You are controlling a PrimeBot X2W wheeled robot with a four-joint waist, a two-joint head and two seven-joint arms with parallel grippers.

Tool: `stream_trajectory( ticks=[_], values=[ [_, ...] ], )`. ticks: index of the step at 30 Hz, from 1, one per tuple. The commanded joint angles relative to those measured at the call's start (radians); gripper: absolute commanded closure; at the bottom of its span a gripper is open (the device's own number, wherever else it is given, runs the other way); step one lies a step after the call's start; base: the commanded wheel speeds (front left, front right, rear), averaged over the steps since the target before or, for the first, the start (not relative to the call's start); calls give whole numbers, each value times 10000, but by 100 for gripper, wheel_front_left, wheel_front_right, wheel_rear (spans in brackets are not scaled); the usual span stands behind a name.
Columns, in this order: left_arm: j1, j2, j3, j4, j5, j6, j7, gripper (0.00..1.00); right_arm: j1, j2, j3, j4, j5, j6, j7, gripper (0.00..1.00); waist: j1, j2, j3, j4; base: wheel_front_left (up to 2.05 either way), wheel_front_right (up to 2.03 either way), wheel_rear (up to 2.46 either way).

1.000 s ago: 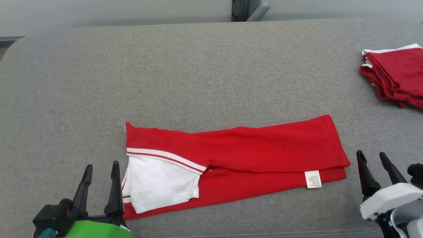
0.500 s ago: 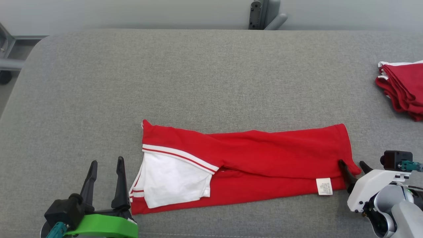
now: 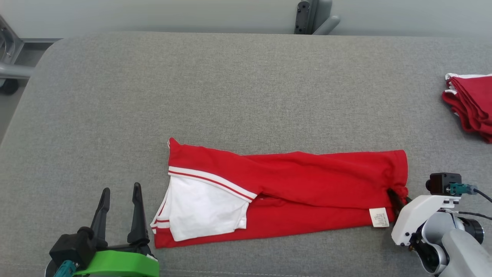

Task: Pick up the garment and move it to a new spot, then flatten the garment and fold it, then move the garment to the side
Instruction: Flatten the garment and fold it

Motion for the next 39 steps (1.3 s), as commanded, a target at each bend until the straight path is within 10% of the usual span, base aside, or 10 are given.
stream_trajectory(
  ticks=[1,21,39],
  values=[
    [61,-38,48,-8,95,-52,-45,0,-6,23,153,222,76,-1,-102,100,1,0,11,-93,0,0,0],
    [-83,-143,-83,-110,282,-64,-35,0,-283,-1509,-1384,-426,651,-8,-666,100,1,0,170,-1046,0,0,0],
    [-275,-154,-320,1,332,-32,10,0,454,-518,477,-4577,1529,-1,94,100,1,0,96,-789,0,0,0]
  ],
)
